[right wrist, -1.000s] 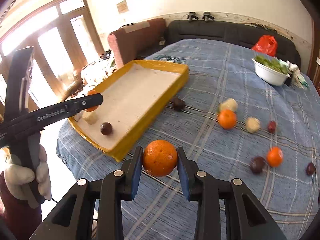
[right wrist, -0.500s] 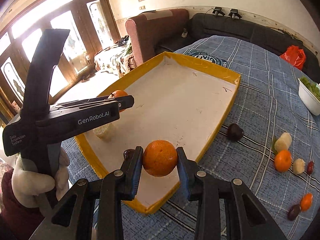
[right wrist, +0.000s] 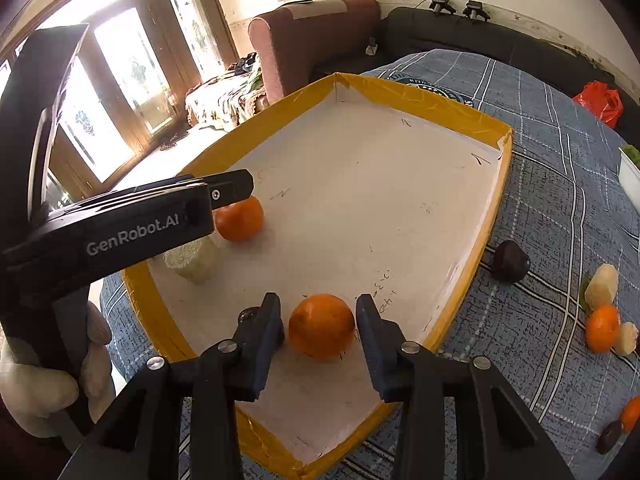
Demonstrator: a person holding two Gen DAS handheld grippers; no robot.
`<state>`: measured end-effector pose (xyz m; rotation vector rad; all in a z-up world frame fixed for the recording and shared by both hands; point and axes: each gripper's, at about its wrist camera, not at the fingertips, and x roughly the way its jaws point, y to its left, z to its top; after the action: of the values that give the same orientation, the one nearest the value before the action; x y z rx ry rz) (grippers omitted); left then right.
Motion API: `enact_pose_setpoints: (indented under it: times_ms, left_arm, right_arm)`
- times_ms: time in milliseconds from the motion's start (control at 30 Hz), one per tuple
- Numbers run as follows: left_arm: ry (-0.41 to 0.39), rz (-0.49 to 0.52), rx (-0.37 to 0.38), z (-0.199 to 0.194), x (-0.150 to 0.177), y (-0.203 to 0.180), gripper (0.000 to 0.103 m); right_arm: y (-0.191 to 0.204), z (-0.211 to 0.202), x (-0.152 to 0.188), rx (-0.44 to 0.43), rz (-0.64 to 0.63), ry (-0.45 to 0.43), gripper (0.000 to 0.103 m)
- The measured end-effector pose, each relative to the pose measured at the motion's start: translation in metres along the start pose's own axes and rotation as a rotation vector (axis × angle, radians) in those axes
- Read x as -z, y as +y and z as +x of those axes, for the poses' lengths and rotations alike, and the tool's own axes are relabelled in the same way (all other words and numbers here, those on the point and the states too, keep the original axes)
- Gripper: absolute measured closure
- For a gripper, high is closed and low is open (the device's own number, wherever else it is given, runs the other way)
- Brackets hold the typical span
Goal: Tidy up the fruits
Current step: 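Set the left gripper's orange in the tray while the right gripper releases its orange there, then move both open grippers from the tray back over the fruit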
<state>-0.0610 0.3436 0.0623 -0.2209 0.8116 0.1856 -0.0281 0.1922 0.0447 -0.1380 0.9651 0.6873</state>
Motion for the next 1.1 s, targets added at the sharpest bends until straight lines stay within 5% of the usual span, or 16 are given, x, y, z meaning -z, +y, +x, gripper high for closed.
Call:
enact_pose_setpoints:
  times_ms: [533,700,1100]
  left_arm:
    - [-0.098,0.076,-0.019,-0.071,0.020,-0.055,0.027]
    - [-0.090,0.016,0.044,-0.089,0.036,-0.067,0.023]
    - [-0.006,0.086,0.191,-0.082,0.078,-0.137,0.021]
  right_arm:
    - [-0.025,-0.069,0.032,0.016,0.084,-0.104,0.041]
    - [-0.049,-0.101,0.060,0.031,0.149,-0.147,0.041]
    - [-0.219,-0.197,0.144,0.226,0.555,-0.270,0.039]
